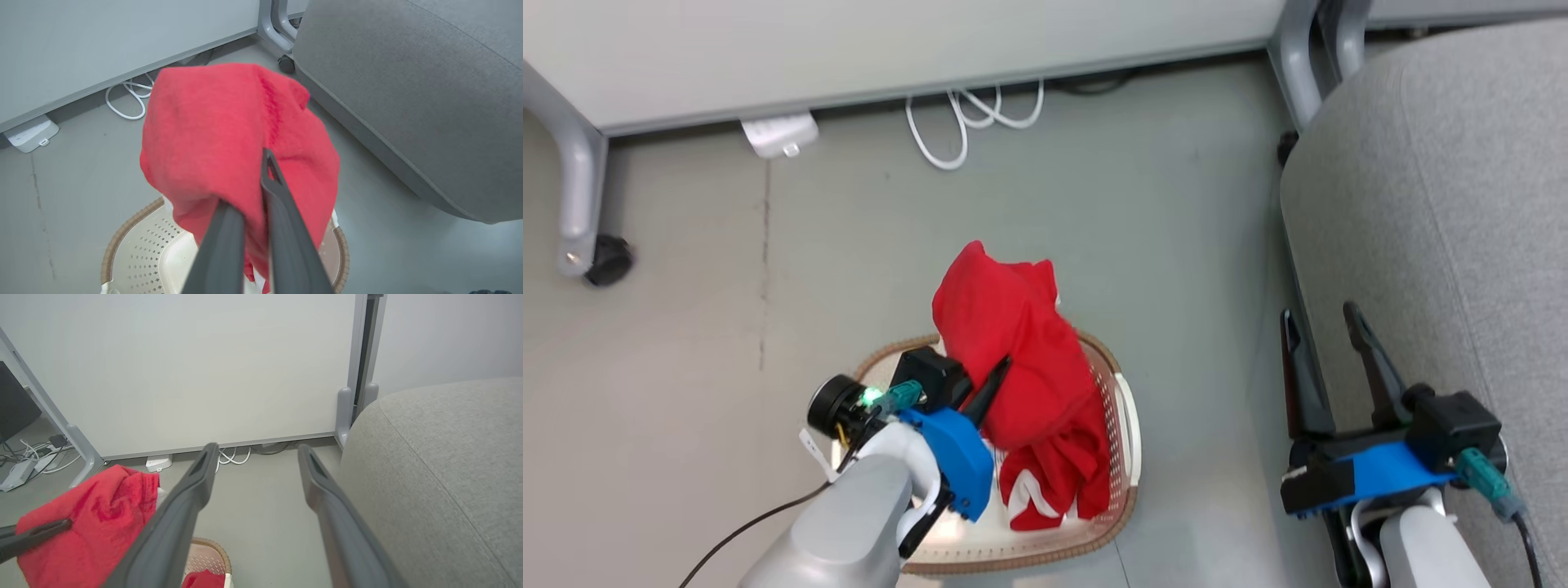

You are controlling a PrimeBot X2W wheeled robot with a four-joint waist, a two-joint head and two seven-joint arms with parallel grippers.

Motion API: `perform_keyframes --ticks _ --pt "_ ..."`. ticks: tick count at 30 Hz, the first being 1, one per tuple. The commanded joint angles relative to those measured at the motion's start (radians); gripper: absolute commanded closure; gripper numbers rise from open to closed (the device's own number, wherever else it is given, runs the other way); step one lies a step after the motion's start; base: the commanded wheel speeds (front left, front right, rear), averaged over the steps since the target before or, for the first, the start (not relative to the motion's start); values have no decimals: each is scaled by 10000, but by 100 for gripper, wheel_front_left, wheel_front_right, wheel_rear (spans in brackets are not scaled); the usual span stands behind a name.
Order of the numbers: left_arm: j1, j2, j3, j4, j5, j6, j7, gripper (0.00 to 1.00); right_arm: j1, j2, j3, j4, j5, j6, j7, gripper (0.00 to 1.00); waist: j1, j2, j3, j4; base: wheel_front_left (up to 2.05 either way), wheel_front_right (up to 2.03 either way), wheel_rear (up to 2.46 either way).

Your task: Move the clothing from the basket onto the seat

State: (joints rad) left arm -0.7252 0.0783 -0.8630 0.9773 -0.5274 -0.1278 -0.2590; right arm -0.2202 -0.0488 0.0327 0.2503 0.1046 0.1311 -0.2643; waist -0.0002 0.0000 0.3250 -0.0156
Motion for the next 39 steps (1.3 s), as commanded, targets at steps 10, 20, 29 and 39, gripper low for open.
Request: perform_keyframes --ticks 10,20,29,39 --pt "146 48 587 -1813 176 270 -76 100 861 -26 115 157 -54 -7 -3 0 2 0 -1493 225 0 0 0" --pt "93 -38 566 -2682 203 347 -69 100 1416 -26 343 278 38 -7 -3 0 2 0 -2439 257 0 0 0" --pt "155 165 510 -3475 137 530 188 100 1753 -26 546 280 122 -7 -3 0 2 0 -2785 249 0 0 0" --pt "349 436 455 -4087 94 710 426 100 1657 -26 754 252 75 -5 -3 0 2 0 -2753 271 0 0 0"
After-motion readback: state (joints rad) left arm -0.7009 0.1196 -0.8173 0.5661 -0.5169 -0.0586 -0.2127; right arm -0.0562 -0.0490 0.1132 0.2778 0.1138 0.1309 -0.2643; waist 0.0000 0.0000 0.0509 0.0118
